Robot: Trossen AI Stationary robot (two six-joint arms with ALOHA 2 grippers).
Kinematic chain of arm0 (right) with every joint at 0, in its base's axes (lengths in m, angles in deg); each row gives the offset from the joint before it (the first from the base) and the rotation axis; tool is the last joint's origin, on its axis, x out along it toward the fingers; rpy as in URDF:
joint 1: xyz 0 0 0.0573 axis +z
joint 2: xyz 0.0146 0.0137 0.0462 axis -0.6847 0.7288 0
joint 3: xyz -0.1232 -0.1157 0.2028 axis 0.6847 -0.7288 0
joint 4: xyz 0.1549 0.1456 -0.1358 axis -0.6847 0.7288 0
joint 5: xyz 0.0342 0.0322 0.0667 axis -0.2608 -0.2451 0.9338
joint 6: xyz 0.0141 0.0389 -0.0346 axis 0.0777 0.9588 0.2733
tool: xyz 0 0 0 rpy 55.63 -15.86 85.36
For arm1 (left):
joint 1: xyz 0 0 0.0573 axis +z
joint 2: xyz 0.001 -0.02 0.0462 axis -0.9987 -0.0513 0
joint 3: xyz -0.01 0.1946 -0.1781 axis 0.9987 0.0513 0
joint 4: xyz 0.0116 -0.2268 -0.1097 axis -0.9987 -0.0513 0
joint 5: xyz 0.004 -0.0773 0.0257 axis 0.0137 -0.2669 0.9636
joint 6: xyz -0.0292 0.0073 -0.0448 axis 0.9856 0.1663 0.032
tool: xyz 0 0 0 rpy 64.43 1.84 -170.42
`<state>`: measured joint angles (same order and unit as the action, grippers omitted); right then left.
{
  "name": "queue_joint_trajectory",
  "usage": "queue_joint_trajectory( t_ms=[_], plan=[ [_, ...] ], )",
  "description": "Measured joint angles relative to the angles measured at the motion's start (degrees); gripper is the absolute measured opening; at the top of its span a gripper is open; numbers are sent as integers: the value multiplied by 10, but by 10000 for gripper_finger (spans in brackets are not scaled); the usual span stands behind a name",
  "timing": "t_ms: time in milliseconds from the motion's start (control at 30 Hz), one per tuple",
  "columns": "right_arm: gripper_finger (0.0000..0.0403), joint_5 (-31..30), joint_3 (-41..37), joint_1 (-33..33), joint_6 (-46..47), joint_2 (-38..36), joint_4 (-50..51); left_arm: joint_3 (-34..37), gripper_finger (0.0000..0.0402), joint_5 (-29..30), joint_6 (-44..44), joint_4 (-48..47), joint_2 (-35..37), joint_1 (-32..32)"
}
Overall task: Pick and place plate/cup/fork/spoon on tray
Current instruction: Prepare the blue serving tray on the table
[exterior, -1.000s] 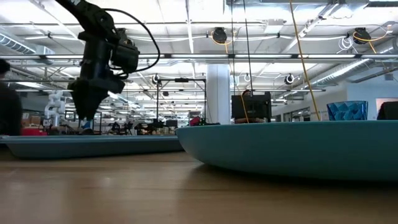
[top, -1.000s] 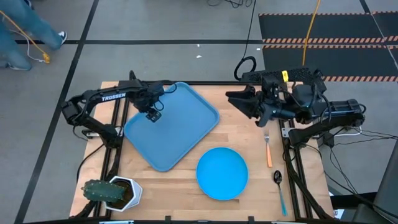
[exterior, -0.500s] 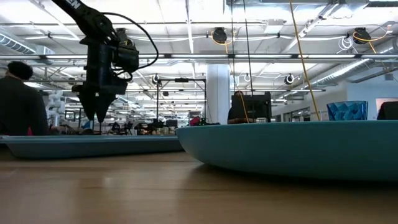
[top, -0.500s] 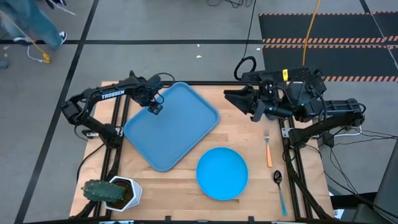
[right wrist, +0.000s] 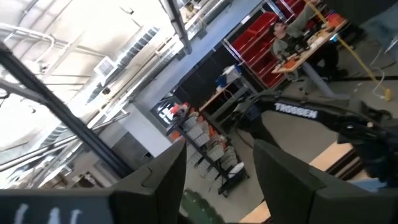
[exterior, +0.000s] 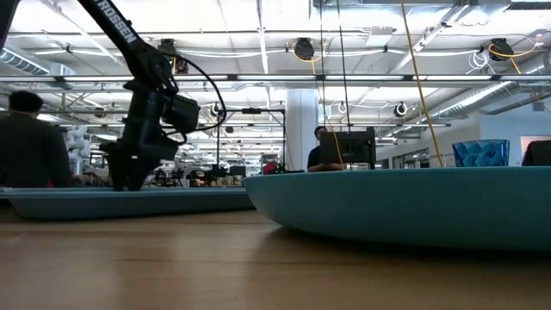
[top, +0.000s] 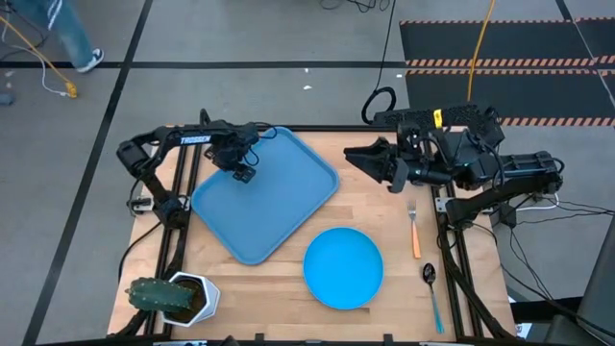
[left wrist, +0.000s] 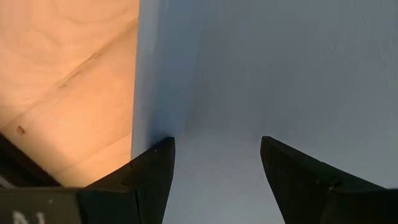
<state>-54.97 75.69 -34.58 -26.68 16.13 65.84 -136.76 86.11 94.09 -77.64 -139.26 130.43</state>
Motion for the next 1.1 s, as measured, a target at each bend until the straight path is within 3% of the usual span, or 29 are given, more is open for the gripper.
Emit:
queue_joint_trajectory(
  t_ms=[200, 433, 700, 1100],
  plan=[
    [180, -1, 0, 5, 0, 0, 6, -19, 241, 1, -3, -10, 13, -6],
    [180, -1, 0, 5, -9, 0, 9, -31, 241, 46, -58, 20, 56, -2],
    [180, -2, 0, 5, -2, 0, 23, -31, 241, 9, -99, 31, 26, 24],
    [180, -2, 0, 5, 8, 0, 30, -32, 235, 18, -101, 28, -8, 2]
  ],
)
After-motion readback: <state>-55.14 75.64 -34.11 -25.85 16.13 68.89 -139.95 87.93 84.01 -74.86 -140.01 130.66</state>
